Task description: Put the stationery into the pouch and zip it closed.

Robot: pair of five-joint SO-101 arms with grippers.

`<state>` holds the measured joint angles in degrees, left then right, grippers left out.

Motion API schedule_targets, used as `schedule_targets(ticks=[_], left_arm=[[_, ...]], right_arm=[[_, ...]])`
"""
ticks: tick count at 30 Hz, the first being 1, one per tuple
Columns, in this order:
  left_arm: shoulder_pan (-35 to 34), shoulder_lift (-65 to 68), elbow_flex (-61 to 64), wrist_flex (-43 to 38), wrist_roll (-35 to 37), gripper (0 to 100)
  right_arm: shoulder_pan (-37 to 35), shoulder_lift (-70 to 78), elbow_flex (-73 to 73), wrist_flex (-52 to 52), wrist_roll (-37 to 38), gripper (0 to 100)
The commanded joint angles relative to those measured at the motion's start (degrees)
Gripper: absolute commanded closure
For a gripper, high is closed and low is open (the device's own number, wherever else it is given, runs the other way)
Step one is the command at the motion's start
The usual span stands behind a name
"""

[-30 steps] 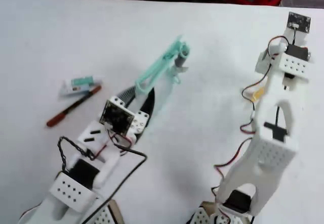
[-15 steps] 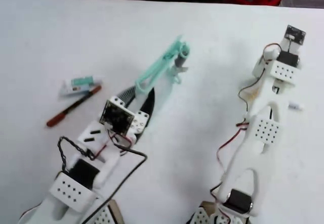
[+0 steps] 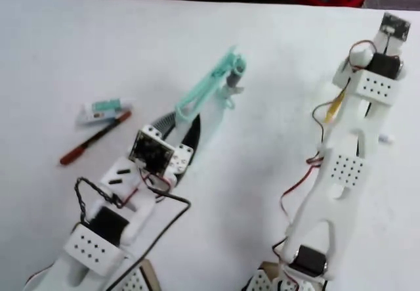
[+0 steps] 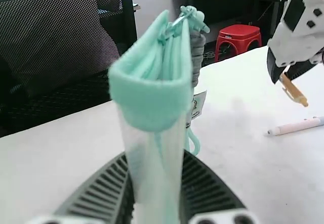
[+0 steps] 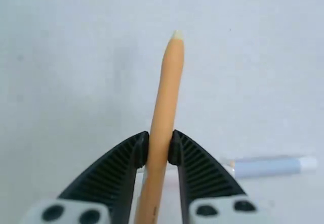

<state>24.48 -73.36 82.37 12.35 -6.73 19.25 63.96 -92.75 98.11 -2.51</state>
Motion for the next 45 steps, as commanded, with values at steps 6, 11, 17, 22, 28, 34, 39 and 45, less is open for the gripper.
schedule_targets(ticks=[6, 11, 17, 22, 28, 34, 39, 45], left_arm=[[-0.92, -0.57, 0.0, -1.14, -0.09, 95], [-0.92, -0.66, 0.0, -1.14, -0.09, 95], [-0.57, -0.57, 0.0, -1.14, -2.99, 95], [-0.48, -0.84, 0.35, -1.23, -3.16, 95], [-0.75, -0.84, 0.26, -1.23, -3.16, 95], [-0.75, -0.84, 0.26, -1.23, -3.16, 95], [-0.57, -0.84, 0.18, -1.23, -3.16, 95], [-0.84, -0.84, 0.09, -1.23, -2.2, 88]], right_arm=[[-5.58, -21.32, -1.58, 0.92, 5.36, 98.1], [-7.69, -35.38, 12.31, 1.1, 6.24, 98.1], [-14.37, -58.51, 43.34, 0.57, 9.32, 98.1], [-24.92, -73.54, 50.99, -2.07, 8.97, 98.1], [-40.66, -83.47, 51.52, -8.57, 8.88, 98.1], [-51.21, -84.09, 51.69, -15.87, 5.89, 98.1], [-51.47, -83.12, 58.81, -22.64, 5.19, 98.1], [-51.3, -87.34, 71.65, -34.33, -1.67, 98.1]])
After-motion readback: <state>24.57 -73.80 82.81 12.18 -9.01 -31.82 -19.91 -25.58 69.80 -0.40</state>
